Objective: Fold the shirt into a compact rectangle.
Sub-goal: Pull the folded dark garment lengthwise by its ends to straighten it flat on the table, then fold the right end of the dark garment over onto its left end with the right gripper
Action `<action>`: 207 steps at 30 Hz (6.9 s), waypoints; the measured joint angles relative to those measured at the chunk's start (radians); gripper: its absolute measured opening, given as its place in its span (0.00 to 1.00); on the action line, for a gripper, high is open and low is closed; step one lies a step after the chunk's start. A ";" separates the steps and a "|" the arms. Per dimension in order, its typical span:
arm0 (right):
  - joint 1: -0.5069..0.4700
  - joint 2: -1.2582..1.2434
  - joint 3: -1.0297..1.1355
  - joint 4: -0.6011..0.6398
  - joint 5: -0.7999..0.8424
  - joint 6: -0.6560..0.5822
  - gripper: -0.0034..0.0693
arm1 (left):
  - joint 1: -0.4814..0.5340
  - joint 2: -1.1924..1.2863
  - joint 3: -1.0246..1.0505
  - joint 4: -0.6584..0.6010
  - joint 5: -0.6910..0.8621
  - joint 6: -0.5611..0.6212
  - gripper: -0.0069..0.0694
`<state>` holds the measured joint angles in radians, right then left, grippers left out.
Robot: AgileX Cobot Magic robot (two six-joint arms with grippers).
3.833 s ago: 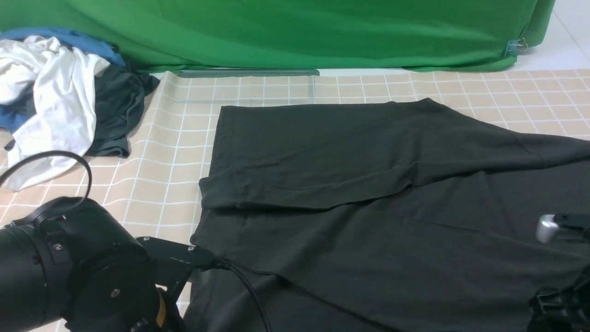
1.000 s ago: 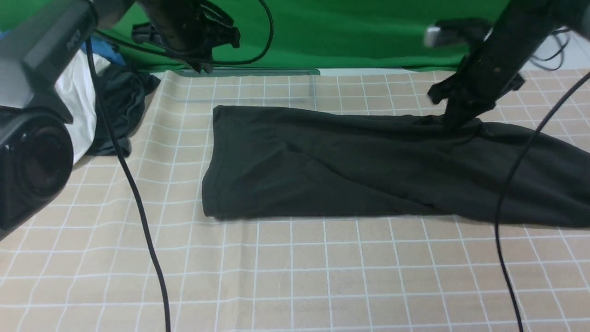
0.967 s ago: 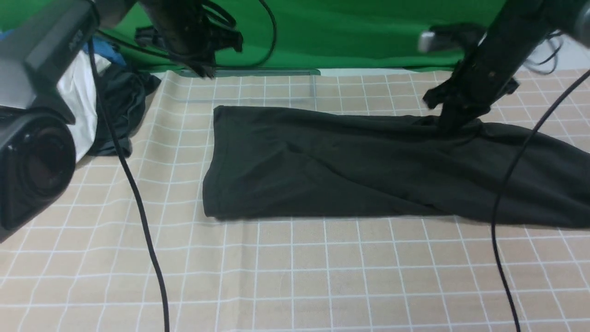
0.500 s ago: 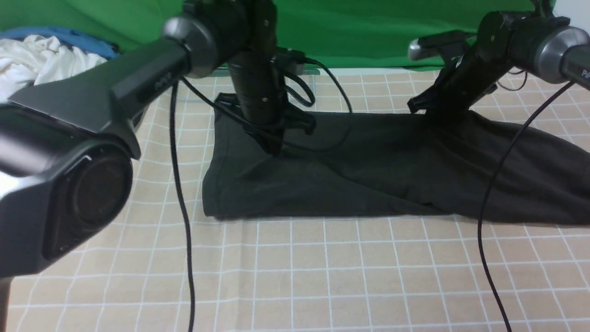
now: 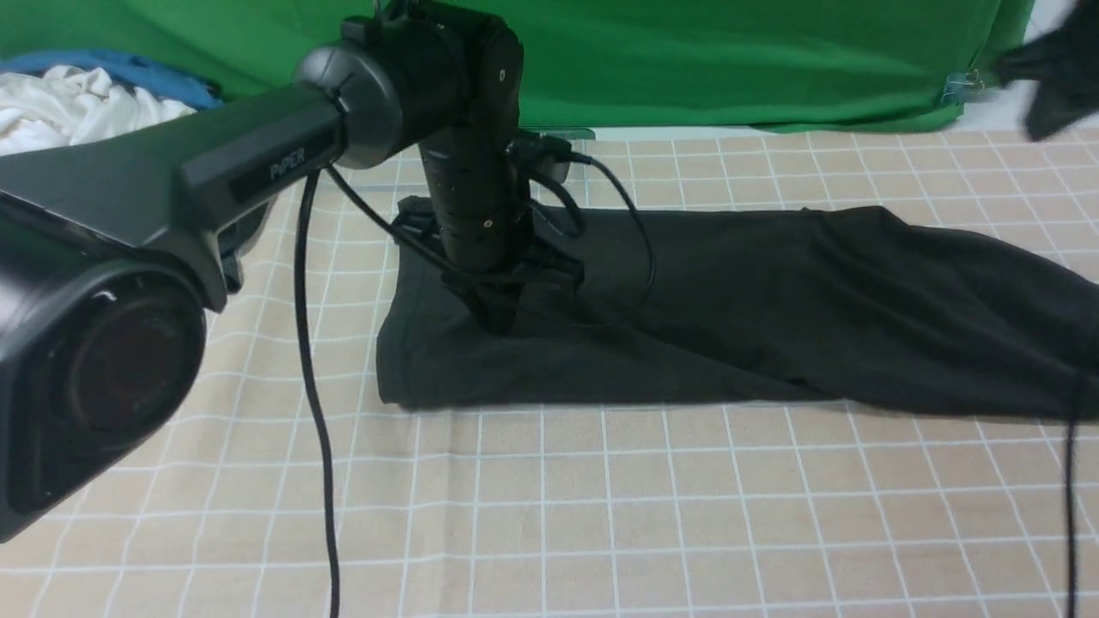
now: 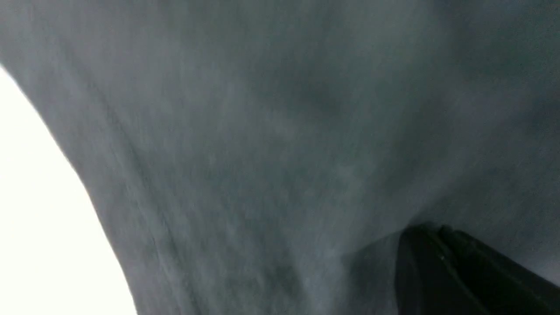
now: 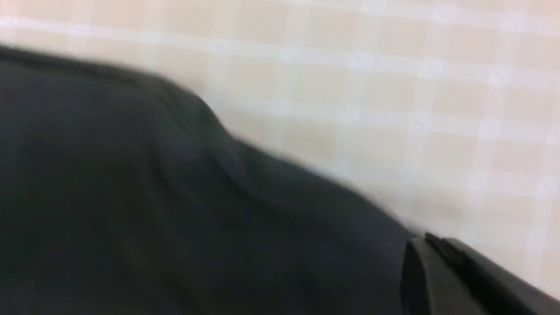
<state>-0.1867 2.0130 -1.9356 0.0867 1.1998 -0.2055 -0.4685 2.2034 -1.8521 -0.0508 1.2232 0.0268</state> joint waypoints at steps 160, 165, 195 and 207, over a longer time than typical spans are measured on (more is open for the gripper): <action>-0.301 0.041 0.224 -0.007 -0.044 0.042 0.91 | 0.099 -0.679 0.773 -0.146 -0.257 -0.009 0.11; -0.296 0.106 0.228 -0.004 -0.095 0.037 0.99 | 0.099 -0.686 0.814 -0.146 -0.273 0.001 0.11; -0.291 0.066 0.015 -0.087 0.024 0.105 0.18 | 0.099 -0.686 0.815 -0.153 -0.291 0.036 0.11; -0.091 0.011 -0.005 0.124 0.024 0.094 0.18 | 0.099 -0.686 0.815 -0.153 -0.289 0.050 0.11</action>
<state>-0.2775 2.0244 -1.9401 0.2103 1.2236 -0.1119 -0.3691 1.5177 -1.0372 -0.2038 0.9343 0.0769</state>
